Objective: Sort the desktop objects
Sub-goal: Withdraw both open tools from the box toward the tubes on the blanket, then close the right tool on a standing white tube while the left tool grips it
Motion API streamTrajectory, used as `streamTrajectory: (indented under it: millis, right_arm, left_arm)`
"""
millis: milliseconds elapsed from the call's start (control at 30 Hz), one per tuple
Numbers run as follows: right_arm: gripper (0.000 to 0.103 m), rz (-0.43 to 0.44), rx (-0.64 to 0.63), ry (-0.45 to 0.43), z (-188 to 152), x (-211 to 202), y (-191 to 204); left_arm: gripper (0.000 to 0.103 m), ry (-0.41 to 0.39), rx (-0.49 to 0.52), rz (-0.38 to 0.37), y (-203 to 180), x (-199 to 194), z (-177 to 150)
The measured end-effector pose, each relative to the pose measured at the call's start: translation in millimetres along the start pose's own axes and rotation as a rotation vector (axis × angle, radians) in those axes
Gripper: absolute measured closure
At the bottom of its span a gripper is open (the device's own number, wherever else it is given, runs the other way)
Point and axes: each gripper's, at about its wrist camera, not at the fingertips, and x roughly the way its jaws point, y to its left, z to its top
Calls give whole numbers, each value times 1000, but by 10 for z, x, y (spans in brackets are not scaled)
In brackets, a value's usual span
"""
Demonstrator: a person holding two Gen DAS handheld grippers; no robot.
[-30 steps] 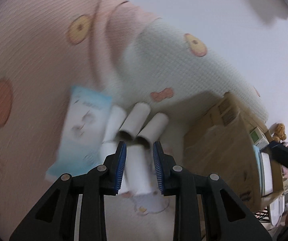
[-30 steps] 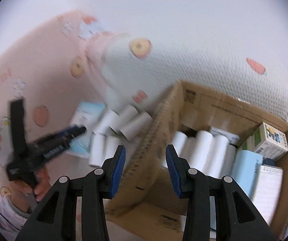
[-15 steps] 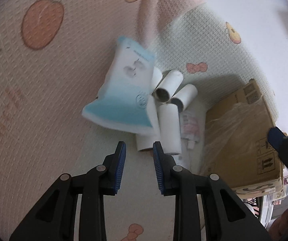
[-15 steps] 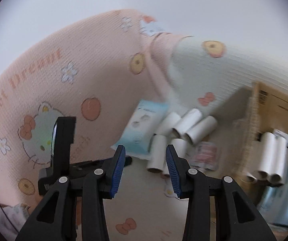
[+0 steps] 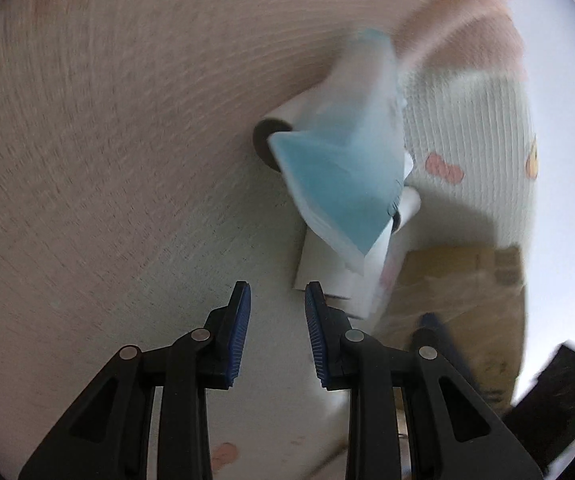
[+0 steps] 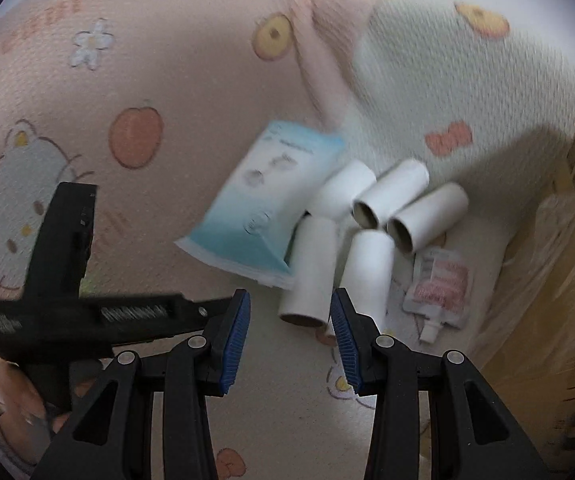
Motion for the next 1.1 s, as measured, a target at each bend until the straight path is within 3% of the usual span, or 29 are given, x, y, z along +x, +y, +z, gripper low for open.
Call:
streamTrajectory:
  millis: [200,400,633,800,1100]
  right_arm:
    - [65,36,113,4,-51,205,-240]
    - [65,44,136,-26,-62,255,-349]
    - [65,56,44,-86,-53,243,-215]
    - [65,53,48,-27,-46,414,-277]
    - [65,137,73,36,5,583,-313]
  left_arm:
    - [72,22,-28,-64,-2,86,32]
    - [70,18,40,-47,-236,211,143]
    - [66,6,64,-11,-401,381,226]
    - [64,33,63,-36,-388,429,297]
    - [63,51,88,-30,-477,538,357]
